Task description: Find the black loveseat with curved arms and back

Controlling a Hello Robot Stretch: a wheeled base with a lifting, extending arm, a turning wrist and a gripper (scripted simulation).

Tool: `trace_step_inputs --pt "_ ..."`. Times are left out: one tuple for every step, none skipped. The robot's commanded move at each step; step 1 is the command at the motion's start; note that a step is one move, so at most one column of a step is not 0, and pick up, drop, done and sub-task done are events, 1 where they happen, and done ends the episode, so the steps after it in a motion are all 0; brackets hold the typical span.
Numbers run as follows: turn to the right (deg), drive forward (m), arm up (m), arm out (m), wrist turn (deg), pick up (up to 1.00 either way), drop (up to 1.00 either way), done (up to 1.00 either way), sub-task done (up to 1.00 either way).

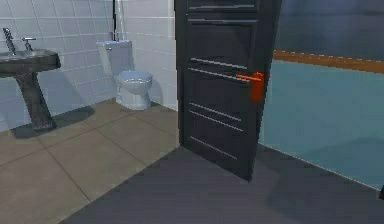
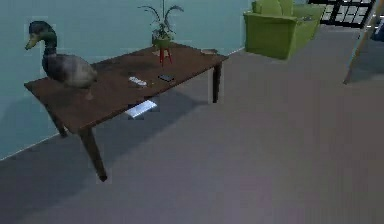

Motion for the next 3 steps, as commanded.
trace_step_inputs --pt "0.0 0.45 0.0 0.0 0.0 0.0 0.0 0.0 0.0" --pt "-45.0 0.0 0.0 0.0 0.0 0.0 0.0 0.0 0.0" --pt "0.0 1.0 0.0 0.0 0.0 0.0 0.0 0.0 0.0"
